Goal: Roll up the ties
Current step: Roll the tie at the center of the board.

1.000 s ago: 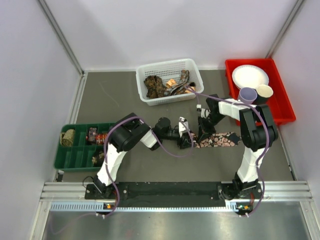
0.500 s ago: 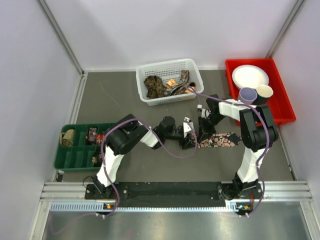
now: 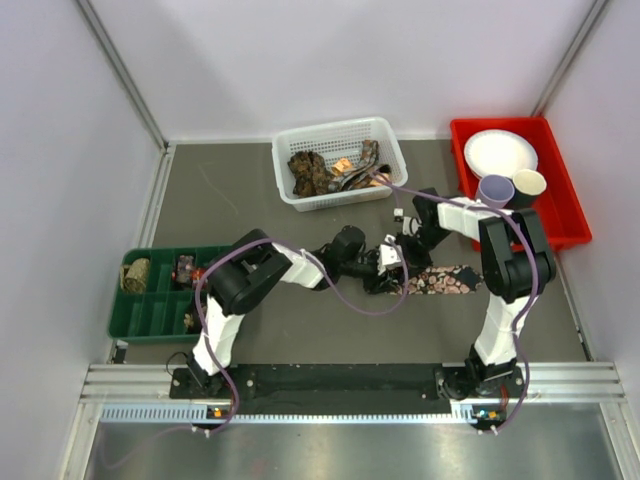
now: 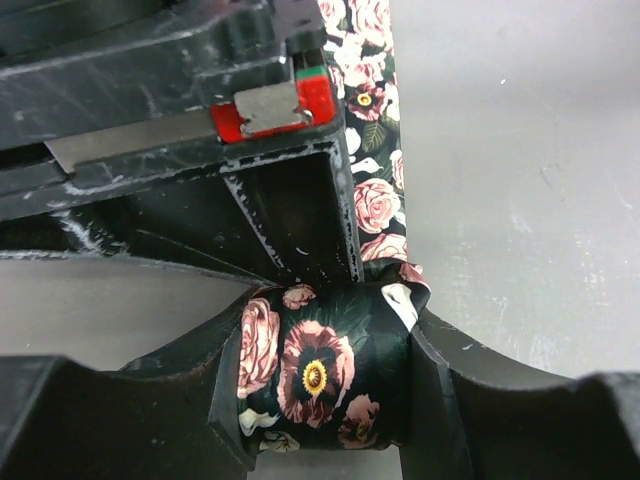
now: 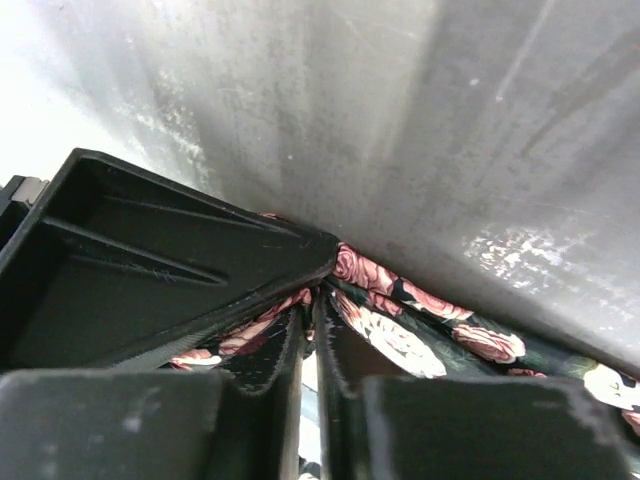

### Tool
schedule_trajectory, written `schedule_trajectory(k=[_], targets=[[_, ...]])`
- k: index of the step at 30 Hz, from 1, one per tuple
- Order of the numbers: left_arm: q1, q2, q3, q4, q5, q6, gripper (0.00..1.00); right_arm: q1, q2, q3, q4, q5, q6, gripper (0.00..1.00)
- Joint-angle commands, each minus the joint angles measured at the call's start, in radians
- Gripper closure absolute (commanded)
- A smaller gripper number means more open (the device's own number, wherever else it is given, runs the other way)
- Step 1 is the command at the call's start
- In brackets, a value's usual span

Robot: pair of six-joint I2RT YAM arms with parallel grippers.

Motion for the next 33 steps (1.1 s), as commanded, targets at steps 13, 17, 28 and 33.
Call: schedule_trajectory(k=[13, 17, 28, 33], targets=[[-0.02, 0.101, 0.084, -0.778, -0.239, 0.183, 0.98, -0.157, -0.115, 0.024, -0.027, -0.42, -0.21, 0.58], [-0.025, 0.107, 0.093, -0.793, -0.253, 0.197, 0.98, -0.157, -0.114, -0.005, 0.03, -0.48, -0.155, 0.57], [-0.032, 0.113, 0.113, -0.812, -0.258, 0.197, 0.97, -0.087, -0.063, -0.036, 0.013, -0.33, -0.19, 0.6], [-0.032, 0.109, 0.113, -0.81, -0.241, 0.188, 0.92, -0.088, -0.042, -0.042, 0.039, -0.184, -0.185, 1.0]])
